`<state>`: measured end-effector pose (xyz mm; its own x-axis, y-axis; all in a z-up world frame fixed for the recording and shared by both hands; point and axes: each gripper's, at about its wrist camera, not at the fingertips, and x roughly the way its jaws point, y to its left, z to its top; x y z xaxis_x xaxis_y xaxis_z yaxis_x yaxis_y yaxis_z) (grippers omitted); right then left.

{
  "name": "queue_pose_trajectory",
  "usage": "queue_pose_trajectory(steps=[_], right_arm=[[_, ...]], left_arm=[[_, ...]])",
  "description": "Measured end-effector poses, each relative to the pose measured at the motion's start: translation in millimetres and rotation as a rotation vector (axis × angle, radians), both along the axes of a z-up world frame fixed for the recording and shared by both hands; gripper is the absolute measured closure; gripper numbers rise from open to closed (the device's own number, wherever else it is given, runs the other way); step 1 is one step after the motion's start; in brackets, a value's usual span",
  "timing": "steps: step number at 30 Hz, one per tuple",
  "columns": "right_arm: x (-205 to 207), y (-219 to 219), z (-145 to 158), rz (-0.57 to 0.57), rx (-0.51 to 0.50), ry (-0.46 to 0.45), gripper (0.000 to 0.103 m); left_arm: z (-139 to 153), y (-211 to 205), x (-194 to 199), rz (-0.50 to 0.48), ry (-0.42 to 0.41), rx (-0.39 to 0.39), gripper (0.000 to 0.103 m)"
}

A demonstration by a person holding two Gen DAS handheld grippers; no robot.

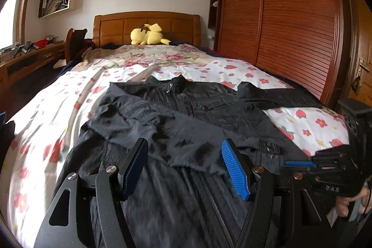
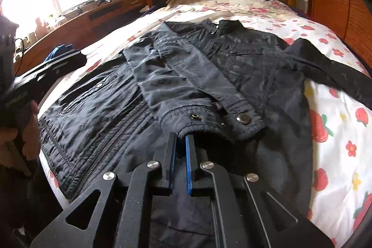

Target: Fold large clothes

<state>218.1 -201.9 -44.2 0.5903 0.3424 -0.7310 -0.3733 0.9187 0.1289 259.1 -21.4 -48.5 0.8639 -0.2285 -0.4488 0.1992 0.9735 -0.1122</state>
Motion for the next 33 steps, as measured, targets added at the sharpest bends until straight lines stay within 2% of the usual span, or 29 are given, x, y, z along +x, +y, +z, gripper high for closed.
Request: queue_pose_trajectory(steps=[4, 10, 13, 15, 18, 20, 21, 24, 33], right_arm=[[-3.2, -19.4, 9.2, -0.044, -0.009, -0.032, 0.097], [-2.8, -66.6, 30.9, -0.195, -0.041, -0.161, 0.094], [3.3, -87.6, 39.3, -0.238, -0.047, -0.190, 0.091], [11.1, -102.5, 42.4, -0.264, -0.060, -0.199, 0.083], [19.8, -118.7, 43.6, -0.279, -0.065, -0.205, 0.072], [26.0, -126.2, 42.1, -0.283, -0.077, -0.197, 0.070], [28.6, -129.5, 41.1, -0.285, -0.088, -0.195, 0.065], [37.6, -138.9, 38.4, -0.290, -0.115, -0.196, 0.064], [89.4, -176.6, 19.7, -0.339, -0.289, -0.141, 0.061]], left_arm=[[-3.2, -8.1, 21.1, -0.019, -0.004, 0.003, 0.035], [-23.7, -21.0, 46.4, -0.026, -0.001, 0.019, 0.035], [-35.7, -28.7, 53.2, -0.032, 0.019, 0.032, 0.035], [-40.0, -34.3, 57.5, -0.038, 0.029, 0.051, 0.035], [-40.7, -38.9, 57.5, -0.042, 0.022, 0.064, 0.035], [-41.6, -39.9, 57.7, -0.036, 0.017, 0.056, 0.035], [-42.7, -40.3, 58.1, -0.033, 0.017, 0.058, 0.035], [-46.0, -40.4, 57.9, -0.029, 0.023, 0.058, 0.035], [-49.9, -42.8, 57.6, -0.028, 0.026, 0.067, 0.035]])
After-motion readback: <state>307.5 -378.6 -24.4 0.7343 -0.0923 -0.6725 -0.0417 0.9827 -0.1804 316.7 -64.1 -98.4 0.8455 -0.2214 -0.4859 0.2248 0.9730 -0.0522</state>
